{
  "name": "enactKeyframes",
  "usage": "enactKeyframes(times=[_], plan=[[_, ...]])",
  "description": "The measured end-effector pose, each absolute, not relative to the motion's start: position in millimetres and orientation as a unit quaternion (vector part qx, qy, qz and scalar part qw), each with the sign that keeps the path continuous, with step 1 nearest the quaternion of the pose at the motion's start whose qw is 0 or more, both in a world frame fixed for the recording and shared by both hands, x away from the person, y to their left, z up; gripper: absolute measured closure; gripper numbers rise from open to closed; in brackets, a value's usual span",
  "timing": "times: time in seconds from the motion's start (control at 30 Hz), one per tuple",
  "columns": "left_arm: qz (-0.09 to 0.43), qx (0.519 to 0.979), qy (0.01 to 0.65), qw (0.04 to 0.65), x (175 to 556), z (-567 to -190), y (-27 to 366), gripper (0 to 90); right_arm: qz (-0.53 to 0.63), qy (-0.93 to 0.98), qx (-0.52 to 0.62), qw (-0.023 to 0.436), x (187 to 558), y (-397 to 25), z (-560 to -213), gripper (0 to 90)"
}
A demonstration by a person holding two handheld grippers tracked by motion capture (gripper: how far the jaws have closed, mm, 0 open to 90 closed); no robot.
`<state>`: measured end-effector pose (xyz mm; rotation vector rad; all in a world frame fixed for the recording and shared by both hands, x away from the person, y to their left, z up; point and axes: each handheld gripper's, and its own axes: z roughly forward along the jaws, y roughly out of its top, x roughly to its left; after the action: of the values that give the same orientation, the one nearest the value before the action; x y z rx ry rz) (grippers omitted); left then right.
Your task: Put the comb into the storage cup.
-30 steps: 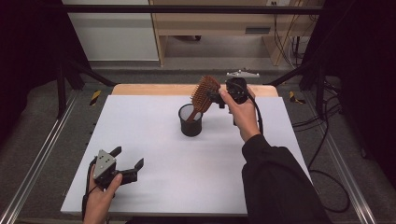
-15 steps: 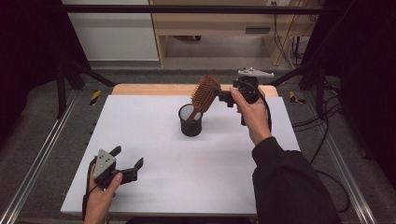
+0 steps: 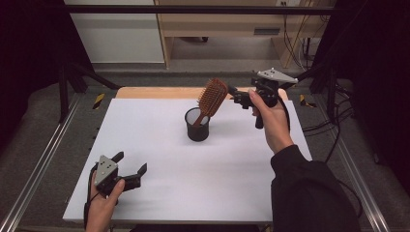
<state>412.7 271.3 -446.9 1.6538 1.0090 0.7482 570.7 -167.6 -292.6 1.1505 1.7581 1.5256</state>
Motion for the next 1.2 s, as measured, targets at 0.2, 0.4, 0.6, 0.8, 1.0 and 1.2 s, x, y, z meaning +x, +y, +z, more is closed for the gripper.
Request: enactKeyframes(times=[0.2, 0.4, 0.6, 0.8, 1.0, 1.2], plan=[[0.312, 0.684, 0.421, 0.507, 413.0, -446.9, 272.1, 5.6, 0.583, 0.633, 0.421, 0.286, 564.7, -173.4, -288.6, 7.6], [0.314, 0.683, 0.424, 0.506, 413.0, -446.7, 273.7, 5.3, 0.592, 0.624, 0.403, 0.312, 556.8, -180.3, -285.5, 5.0], [0.314, 0.678, 0.427, 0.509, 412.6, -446.2, 275.3, 4.8, 0.597, 0.615, 0.405, 0.318, 550.6, -189.3, -287.3, 4.1], [0.315, 0.672, 0.431, 0.513, 413.5, -445.5, 280.1, 4.2, 0.595, 0.612, 0.407, 0.326, 541.6, -201.6, -291.5, 3.8], [0.319, 0.662, 0.438, 0.517, 413.6, -444.1, 288.4, 4.0, 0.588, 0.619, 0.396, 0.338, 527.6, -212.2, -297.6, 3.3], [0.323, 0.652, 0.441, 0.525, 413.5, -441.8, 298.0, 4.1, 0.585, 0.625, 0.388, 0.342, 509.8, -221.3, -307.4, 3.2]])
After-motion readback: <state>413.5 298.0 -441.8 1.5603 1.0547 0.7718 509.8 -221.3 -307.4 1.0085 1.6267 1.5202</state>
